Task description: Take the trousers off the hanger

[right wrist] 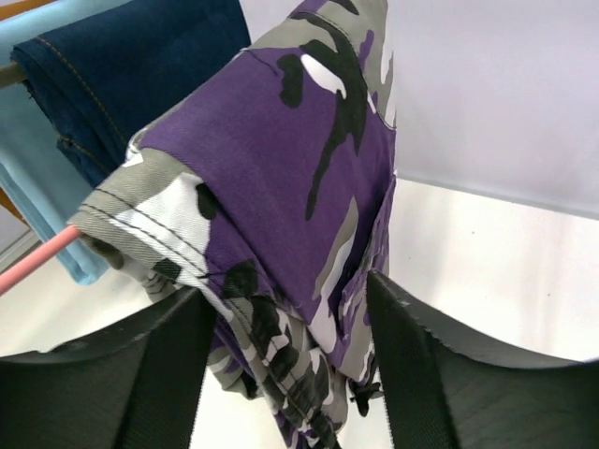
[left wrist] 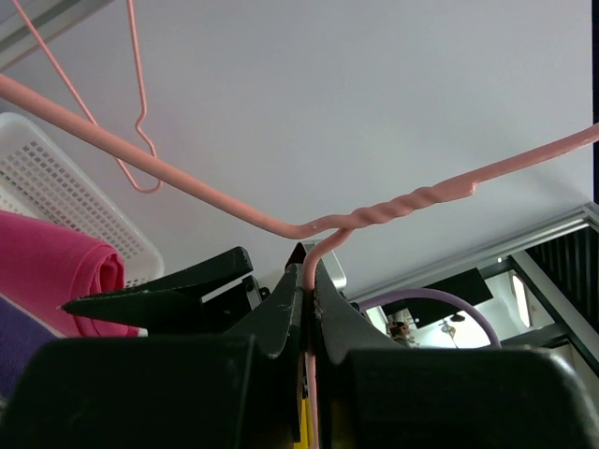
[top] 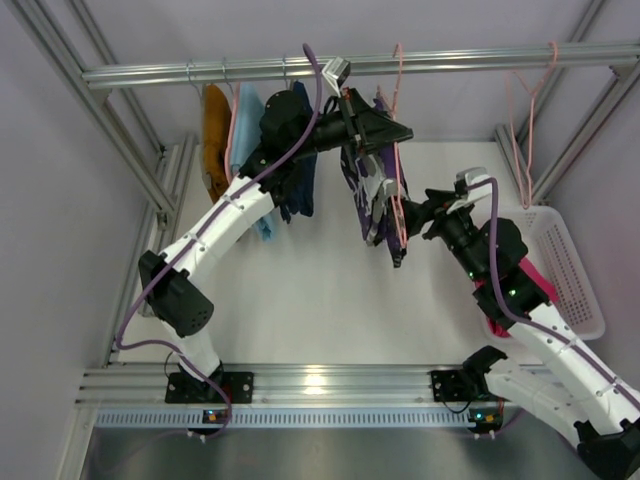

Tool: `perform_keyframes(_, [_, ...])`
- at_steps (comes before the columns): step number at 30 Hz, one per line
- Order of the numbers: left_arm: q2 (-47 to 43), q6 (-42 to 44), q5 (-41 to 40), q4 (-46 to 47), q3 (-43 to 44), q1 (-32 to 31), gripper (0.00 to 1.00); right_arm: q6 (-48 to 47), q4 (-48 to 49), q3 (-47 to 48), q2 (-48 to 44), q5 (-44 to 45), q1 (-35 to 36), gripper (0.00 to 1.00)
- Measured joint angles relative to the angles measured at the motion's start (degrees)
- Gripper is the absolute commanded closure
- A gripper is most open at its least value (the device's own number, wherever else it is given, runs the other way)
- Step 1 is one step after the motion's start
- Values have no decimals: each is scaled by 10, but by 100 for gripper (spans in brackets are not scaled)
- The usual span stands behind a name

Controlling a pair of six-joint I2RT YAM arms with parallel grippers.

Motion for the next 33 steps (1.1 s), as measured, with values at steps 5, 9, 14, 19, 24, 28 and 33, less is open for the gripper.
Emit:
perform_keyframes(5, [0, 0, 0, 2, 10, 0, 100, -13, 10, 11, 14, -1, 0, 27])
perform_keyframes(9, [0, 0, 1, 4, 15, 0, 100, -16, 19, 12, 25, -16, 4, 24])
perform_keyframes(14, [0, -3, 3, 3, 19, -1, 100, -18, 31, 12, 27, -23, 14, 24])
perform_keyframes(19, [0, -3, 3, 4, 22, -3, 100, -19, 35, 12, 27, -16, 14, 18])
perform_keyframes(24, [0, -3, 5, 4, 22, -5, 100, -15, 39, 12, 27, -34, 14, 13])
perform_keyframes(28, [1, -7, 7, 4, 22, -8, 100, -14, 43, 12, 27, -42, 14, 11])
perform_keyframes(33, [1, -9, 10, 4, 22, -10, 100, -18, 45, 12, 29, -33, 14, 11])
